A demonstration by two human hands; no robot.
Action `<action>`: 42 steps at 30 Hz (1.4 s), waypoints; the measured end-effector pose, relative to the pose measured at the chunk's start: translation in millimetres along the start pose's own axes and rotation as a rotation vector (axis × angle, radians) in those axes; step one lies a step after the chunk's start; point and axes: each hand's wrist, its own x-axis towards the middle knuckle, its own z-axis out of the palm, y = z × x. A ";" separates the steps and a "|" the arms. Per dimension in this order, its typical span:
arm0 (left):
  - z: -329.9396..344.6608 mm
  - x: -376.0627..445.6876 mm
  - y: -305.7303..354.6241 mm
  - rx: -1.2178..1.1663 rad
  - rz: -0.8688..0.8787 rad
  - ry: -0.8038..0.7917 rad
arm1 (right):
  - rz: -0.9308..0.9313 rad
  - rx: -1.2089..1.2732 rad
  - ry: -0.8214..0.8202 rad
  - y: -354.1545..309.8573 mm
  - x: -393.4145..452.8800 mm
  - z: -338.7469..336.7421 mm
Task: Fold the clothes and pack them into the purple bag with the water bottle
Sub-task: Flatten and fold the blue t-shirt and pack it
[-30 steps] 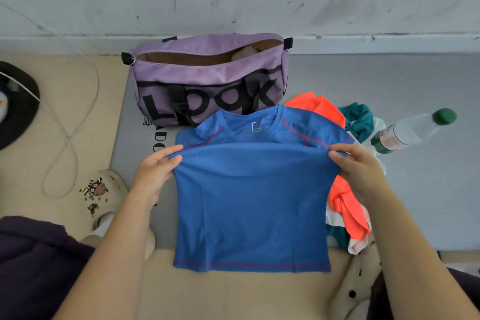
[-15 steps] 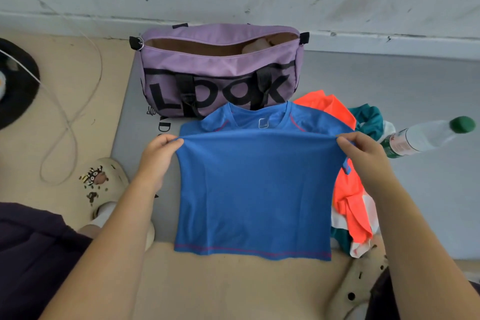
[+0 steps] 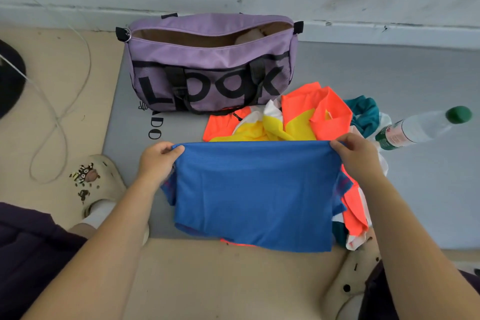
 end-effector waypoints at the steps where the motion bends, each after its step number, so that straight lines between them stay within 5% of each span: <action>1: 2.0 4.6 -1.8 0.034 -0.010 -0.009 | -0.005 -0.023 0.004 0.7 3.6 2.7; 9: 18.6 38.6 14.0 0.544 0.177 -0.097 | -0.190 -0.408 -0.036 2.2 24.8 15.5; 18: 57.9 50.4 41.8 0.636 0.426 -0.368 | -0.362 -0.428 -0.235 -15.9 10.7 40.2; 28: 44.7 44.3 42.8 0.693 0.333 -0.456 | -0.304 -0.345 -0.226 -12.6 6.5 26.9; 32: 33.8 29.3 54.2 0.526 0.222 -0.550 | -0.189 -0.303 -0.357 -21.7 -3.6 8.4; 35: 16.5 20.3 69.4 0.771 0.218 -0.656 | -0.139 -0.443 -0.481 -33.0 -8.1 -9.3; 39: -11.4 3.2 117.0 1.035 0.381 -0.484 | -0.240 -0.478 -0.325 -69.4 -14.2 -35.4; 42: -36.1 -19.4 163.0 0.893 0.545 -0.211 | -0.408 -0.550 -0.070 -107.0 -14.4 -64.0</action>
